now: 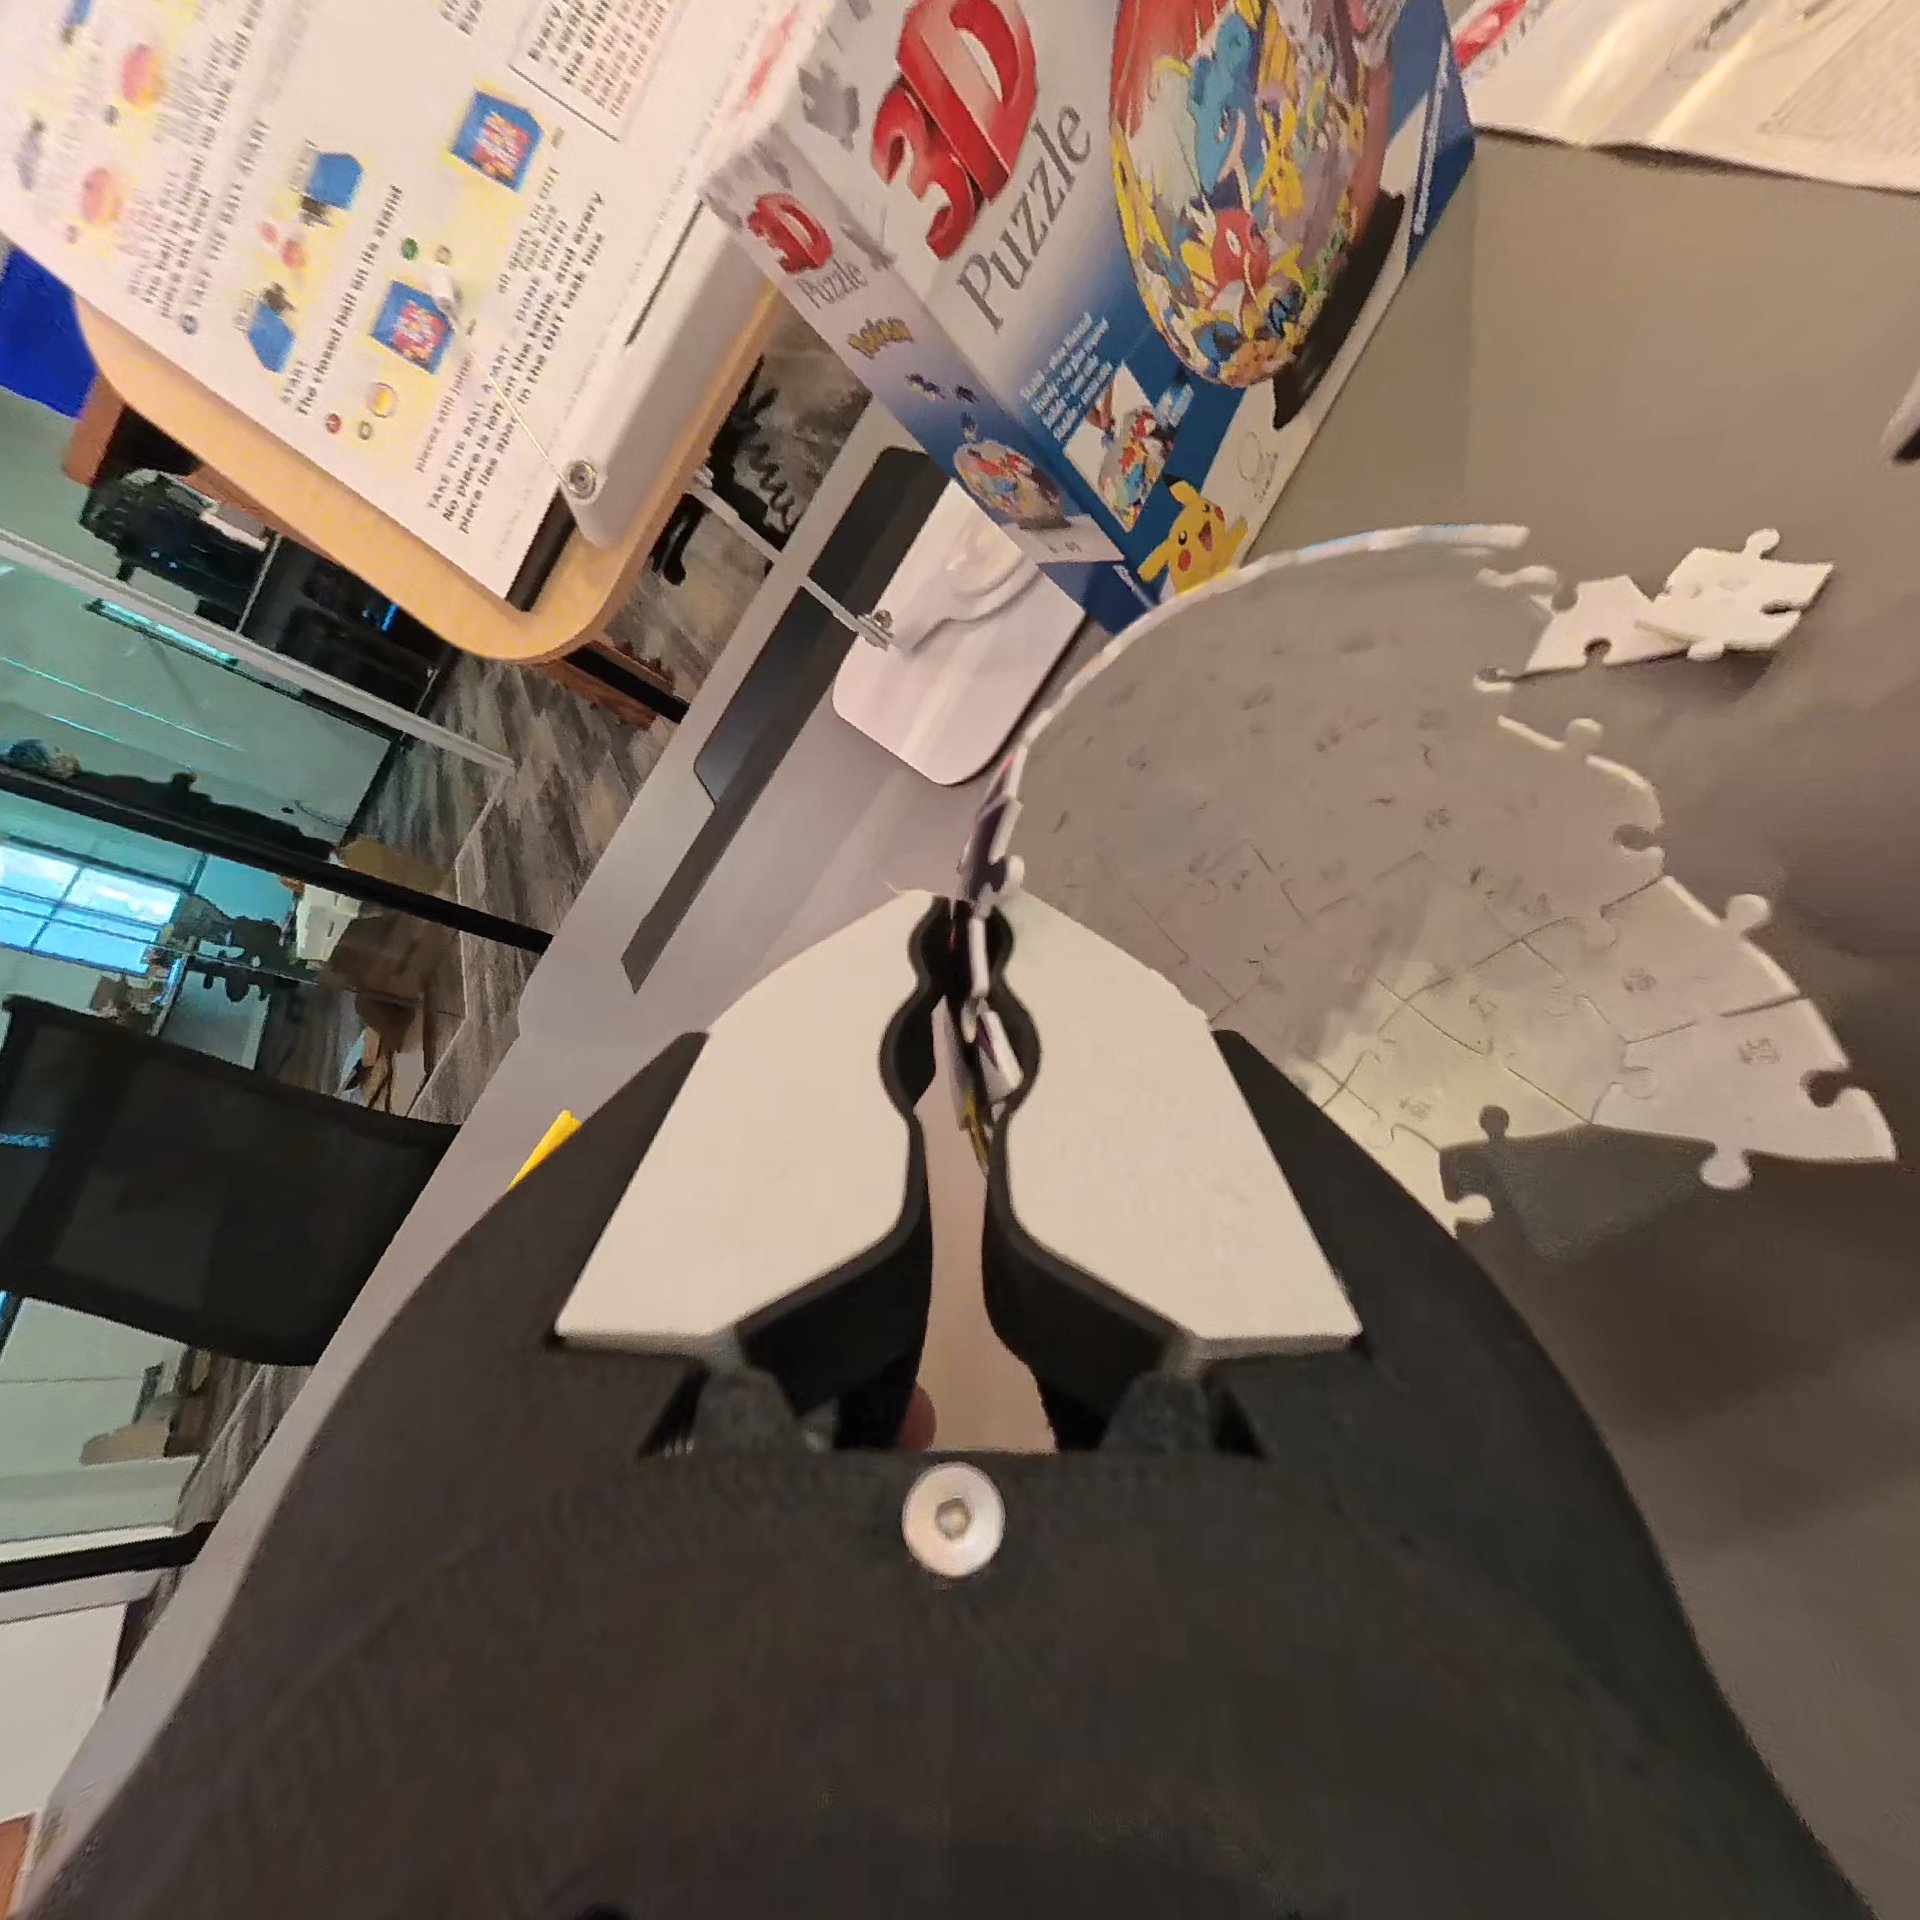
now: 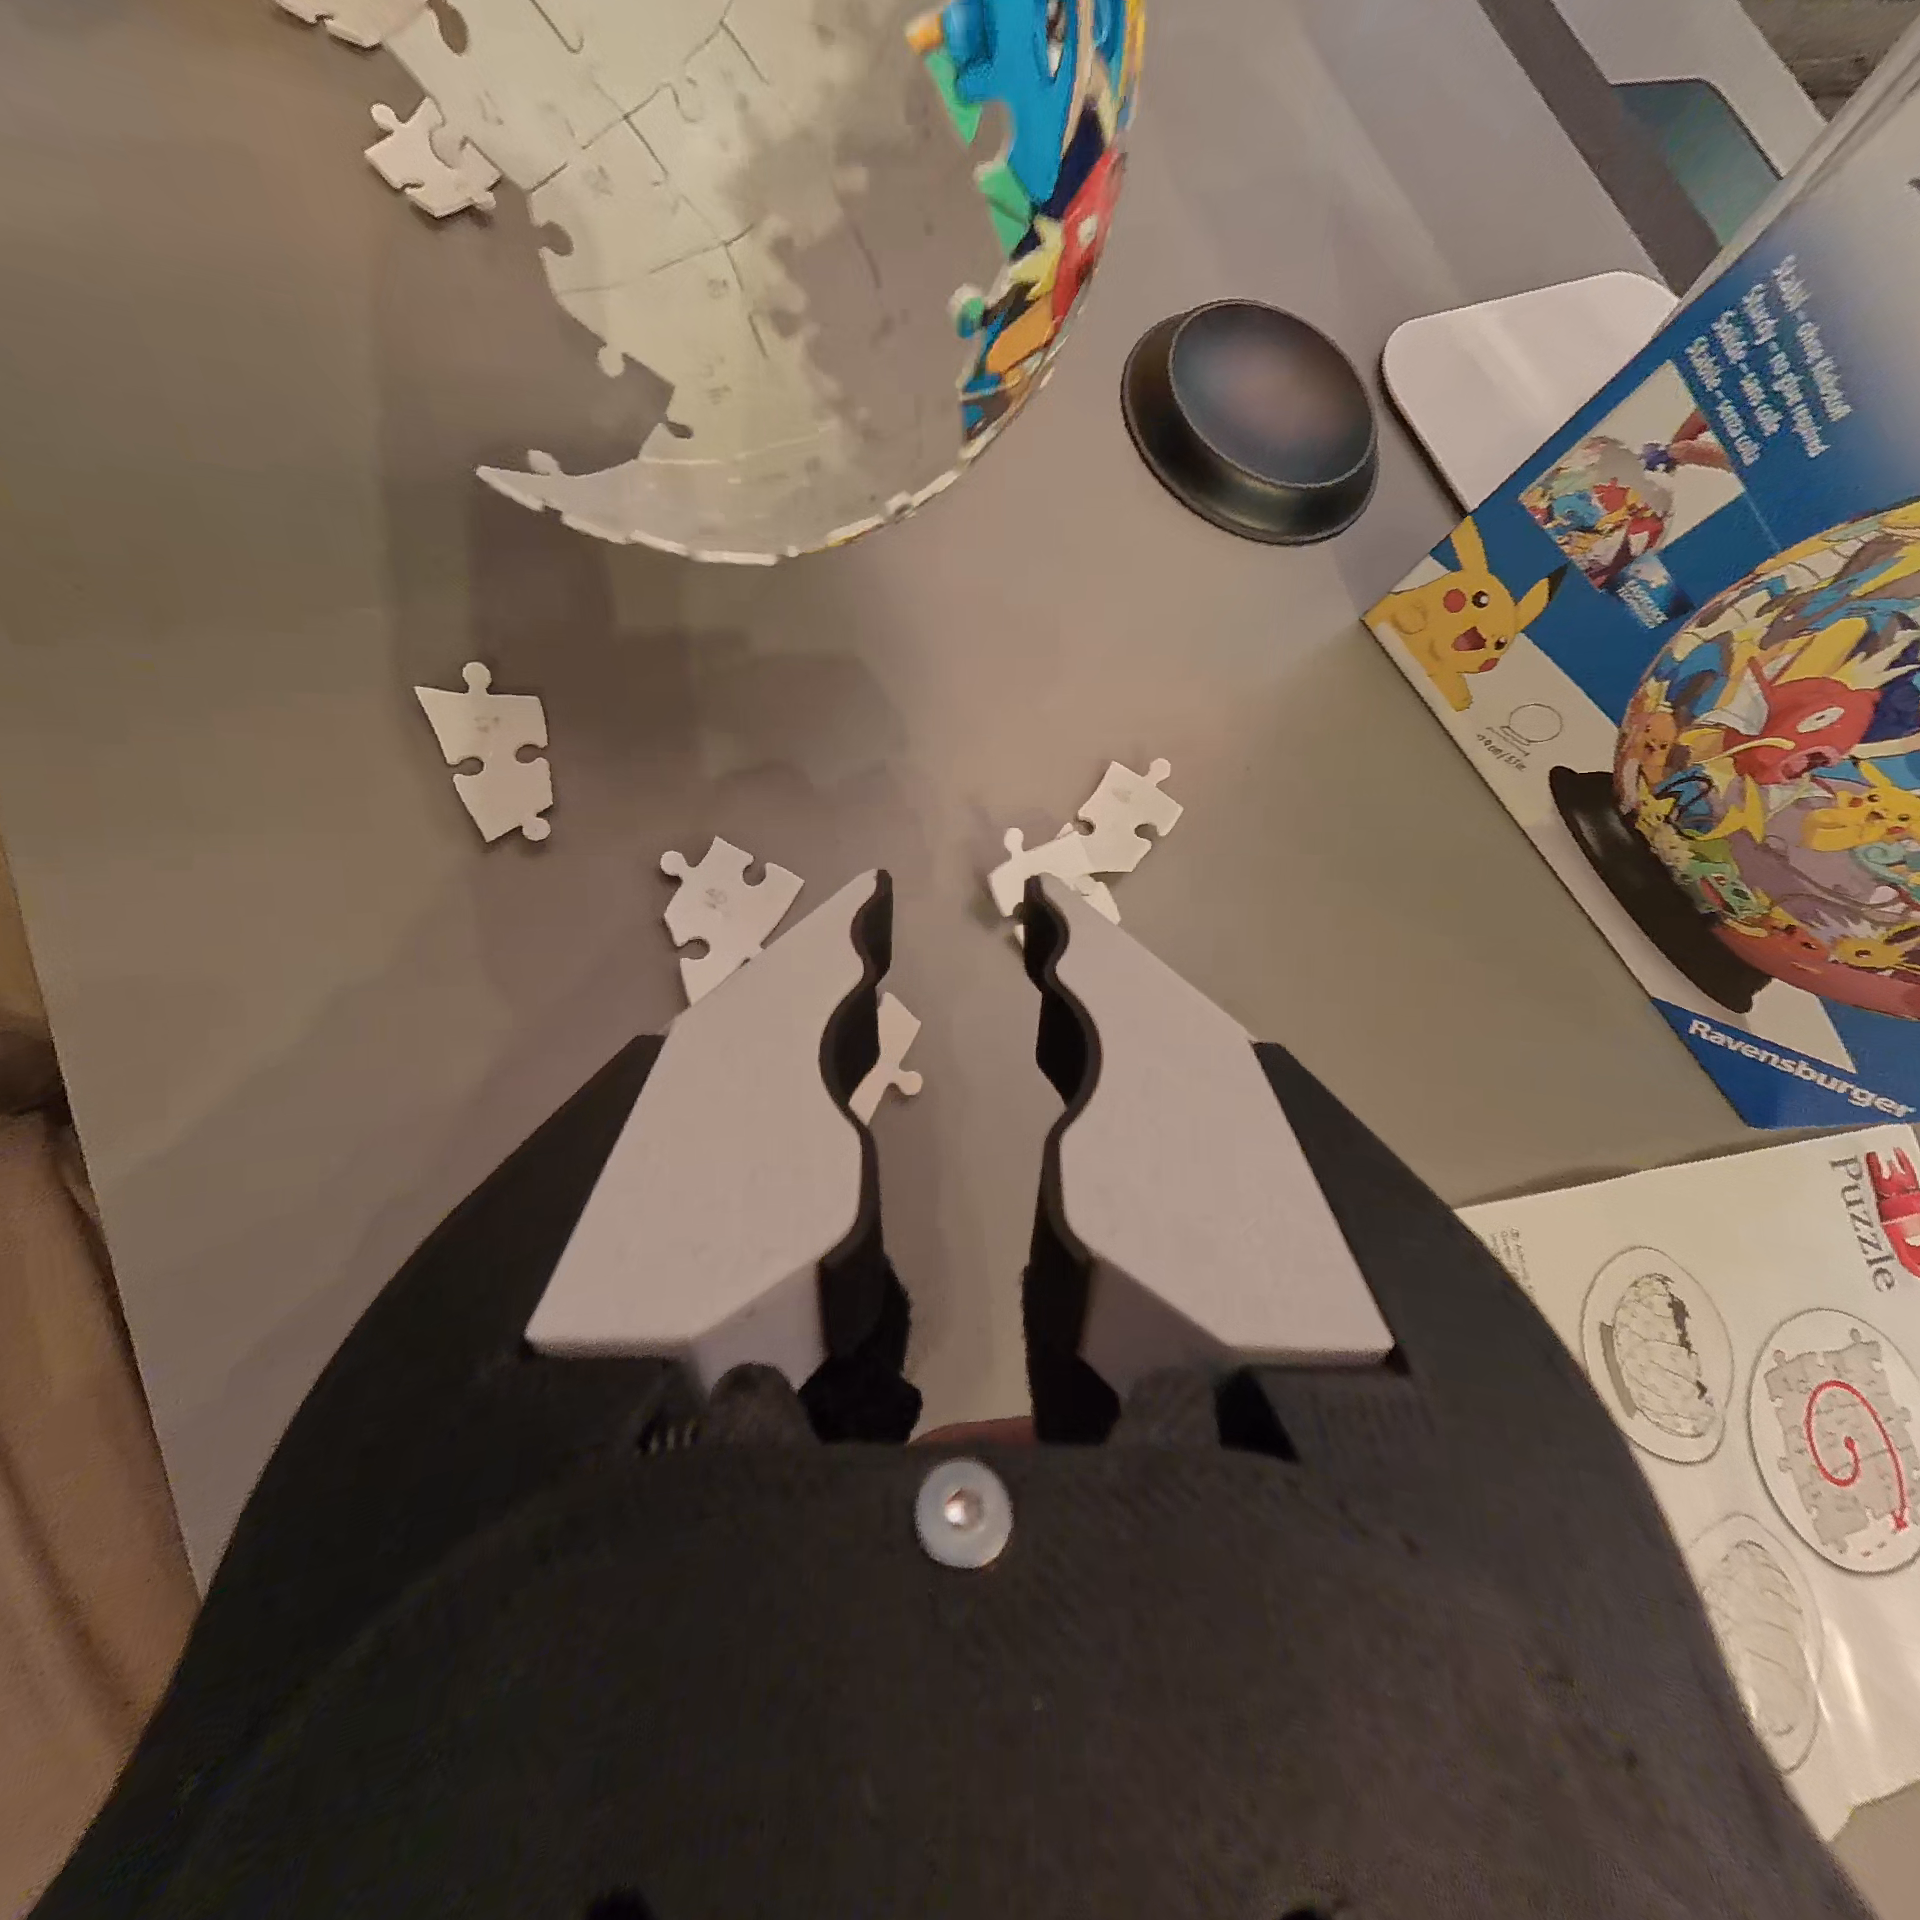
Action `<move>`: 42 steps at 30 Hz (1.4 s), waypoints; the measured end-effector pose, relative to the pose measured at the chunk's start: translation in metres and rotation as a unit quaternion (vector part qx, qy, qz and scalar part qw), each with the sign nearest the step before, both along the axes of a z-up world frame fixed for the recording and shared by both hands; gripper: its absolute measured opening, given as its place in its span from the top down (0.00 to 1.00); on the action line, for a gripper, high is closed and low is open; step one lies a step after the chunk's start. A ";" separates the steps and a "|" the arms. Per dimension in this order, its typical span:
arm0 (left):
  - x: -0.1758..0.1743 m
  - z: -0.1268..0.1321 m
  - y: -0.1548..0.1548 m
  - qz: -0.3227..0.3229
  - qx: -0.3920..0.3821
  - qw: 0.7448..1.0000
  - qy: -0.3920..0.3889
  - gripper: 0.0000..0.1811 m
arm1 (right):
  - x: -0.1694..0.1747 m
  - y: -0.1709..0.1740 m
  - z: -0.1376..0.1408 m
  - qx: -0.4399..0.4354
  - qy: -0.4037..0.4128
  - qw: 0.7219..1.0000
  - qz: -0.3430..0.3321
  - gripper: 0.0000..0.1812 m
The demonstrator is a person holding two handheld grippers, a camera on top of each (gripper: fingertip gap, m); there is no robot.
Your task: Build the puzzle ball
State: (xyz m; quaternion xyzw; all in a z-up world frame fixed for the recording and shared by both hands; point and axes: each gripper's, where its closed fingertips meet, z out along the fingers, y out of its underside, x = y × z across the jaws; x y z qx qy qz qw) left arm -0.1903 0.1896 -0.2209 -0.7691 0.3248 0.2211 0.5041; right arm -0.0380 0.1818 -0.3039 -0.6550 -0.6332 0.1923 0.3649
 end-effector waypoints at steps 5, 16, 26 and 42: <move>0.002 0.005 -0.008 -0.001 0.042 0.999 -0.029 0.98 | -0.002 -0.006 -0.002 0.002 -0.009 1.000 0.015 0.87; -0.004 0.008 -0.013 0.020 0.084 0.995 -0.046 0.98 | -0.012 -0.035 -0.015 -0.018 -0.033 0.997 0.072 0.87; -0.011 -0.005 -0.020 0.052 0.068 0.994 -0.064 0.98 | -0.013 -0.067 -0.024 -0.043 -0.067 0.988 0.133 0.87; -0.031 -0.009 -0.016 0.091 0.069 0.987 -0.112 0.98 | 0.034 -0.022 -0.034 -0.057 -0.115 0.990 0.050 0.82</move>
